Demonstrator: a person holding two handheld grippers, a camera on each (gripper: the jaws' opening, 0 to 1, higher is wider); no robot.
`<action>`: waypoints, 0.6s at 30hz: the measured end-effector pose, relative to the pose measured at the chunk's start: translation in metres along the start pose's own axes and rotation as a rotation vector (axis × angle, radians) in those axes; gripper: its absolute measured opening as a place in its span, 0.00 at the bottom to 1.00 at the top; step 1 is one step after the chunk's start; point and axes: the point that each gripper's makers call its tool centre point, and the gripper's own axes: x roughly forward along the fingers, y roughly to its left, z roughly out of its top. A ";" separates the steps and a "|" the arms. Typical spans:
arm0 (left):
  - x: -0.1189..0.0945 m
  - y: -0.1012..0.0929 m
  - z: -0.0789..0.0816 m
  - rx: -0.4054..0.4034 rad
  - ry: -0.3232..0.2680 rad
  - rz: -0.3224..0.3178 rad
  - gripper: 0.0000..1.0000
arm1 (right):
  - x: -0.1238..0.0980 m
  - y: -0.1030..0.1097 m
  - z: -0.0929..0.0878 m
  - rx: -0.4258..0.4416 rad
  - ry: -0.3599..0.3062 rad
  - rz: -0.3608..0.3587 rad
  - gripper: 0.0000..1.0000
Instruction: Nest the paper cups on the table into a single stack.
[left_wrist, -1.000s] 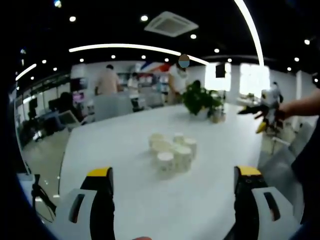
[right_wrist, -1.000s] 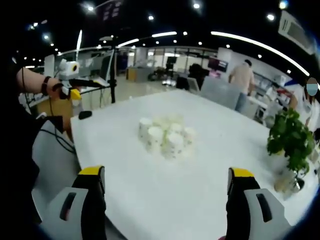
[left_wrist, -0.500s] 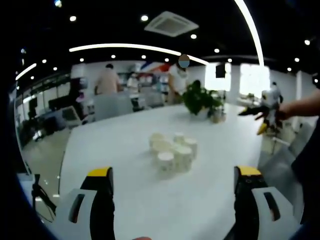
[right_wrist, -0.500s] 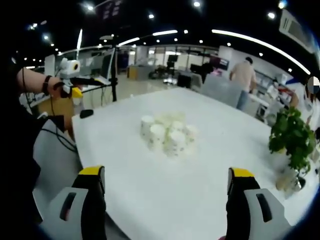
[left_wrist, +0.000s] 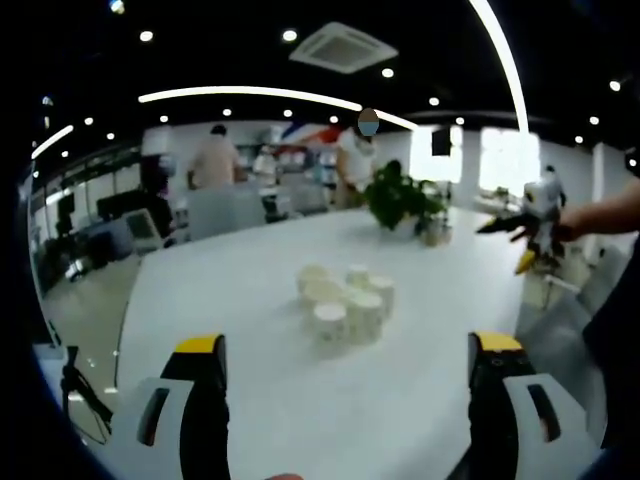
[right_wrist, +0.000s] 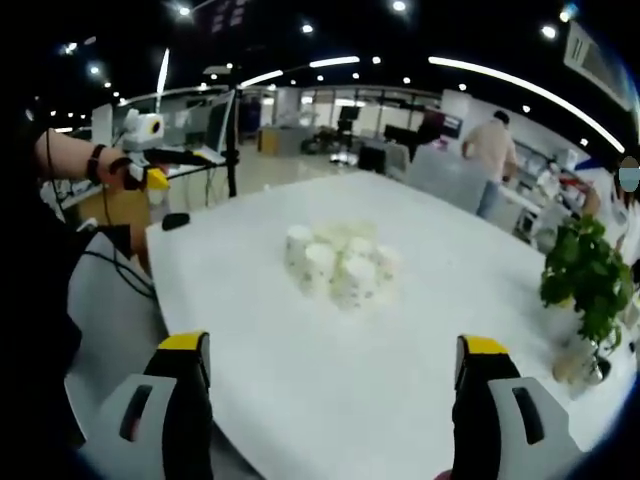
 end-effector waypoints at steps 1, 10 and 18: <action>0.000 0.000 0.000 0.005 0.000 0.000 1.00 | 0.000 0.001 0.000 -0.006 0.004 0.001 1.00; 0.002 -0.003 0.000 0.011 -0.009 -0.006 1.00 | 0.005 -0.007 0.007 -0.001 -0.027 -0.034 1.00; 0.002 -0.011 -0.007 0.002 -0.010 0.002 1.00 | 0.014 -0.011 0.007 -0.023 -0.031 -0.035 0.99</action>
